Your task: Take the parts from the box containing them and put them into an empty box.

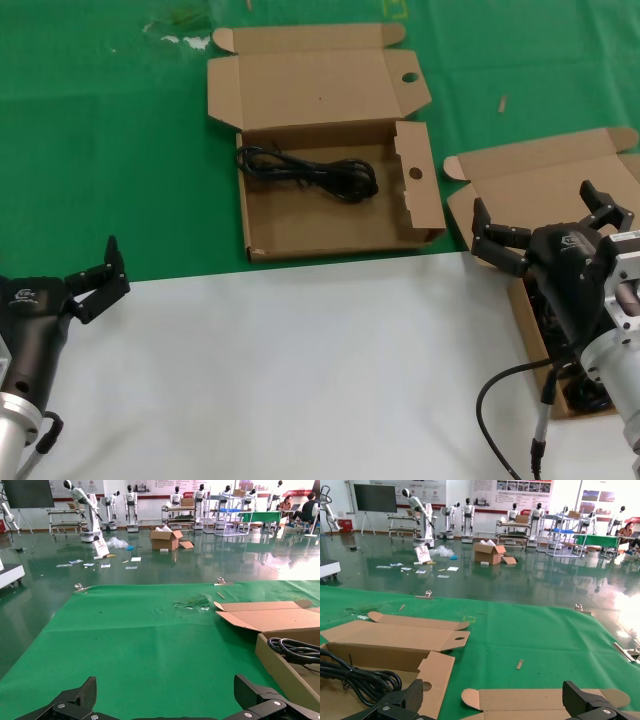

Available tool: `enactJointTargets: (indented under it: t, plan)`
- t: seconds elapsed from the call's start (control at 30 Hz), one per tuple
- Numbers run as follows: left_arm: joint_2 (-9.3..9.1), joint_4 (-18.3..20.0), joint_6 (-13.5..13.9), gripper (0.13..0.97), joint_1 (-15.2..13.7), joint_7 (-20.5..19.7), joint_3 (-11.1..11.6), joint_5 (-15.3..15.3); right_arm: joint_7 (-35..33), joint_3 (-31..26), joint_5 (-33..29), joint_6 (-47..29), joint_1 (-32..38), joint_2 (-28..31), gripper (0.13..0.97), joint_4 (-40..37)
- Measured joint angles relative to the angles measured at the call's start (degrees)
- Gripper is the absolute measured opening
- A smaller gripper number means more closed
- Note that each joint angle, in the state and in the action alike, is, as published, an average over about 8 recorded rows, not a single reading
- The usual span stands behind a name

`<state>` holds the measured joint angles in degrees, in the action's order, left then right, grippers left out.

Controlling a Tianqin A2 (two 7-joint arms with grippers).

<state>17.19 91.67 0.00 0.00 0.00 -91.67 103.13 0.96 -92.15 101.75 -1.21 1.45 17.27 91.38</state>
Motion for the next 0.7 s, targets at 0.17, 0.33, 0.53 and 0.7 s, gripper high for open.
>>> enactJointTargets:
  t: [0.17,0.33,0.53,0.7]
  plan:
    - [0.00,0.00,0.00,0.966,0.00,0.00,0.00,0.00,0.00,0.00,0.00,0.00,0.00,0.00,0.966,0.00]
    - [0.00,0.00,0.00,0.966,0.00,0.00,0.00,0.00,0.00,0.00,0.00,0.00,0.00,0.00,0.966,0.00]
    - [0.00,0.00,0.00,0.966,0.00,0.00,0.00,0.00,0.00,0.00,0.00,0.00,0.00,0.00,0.966,0.00]
    - [0.00,0.00,0.00,0.966,0.00,0.00,0.00,0.00,0.00,0.00,0.00,0.00,0.00,0.00,0.966,0.00]
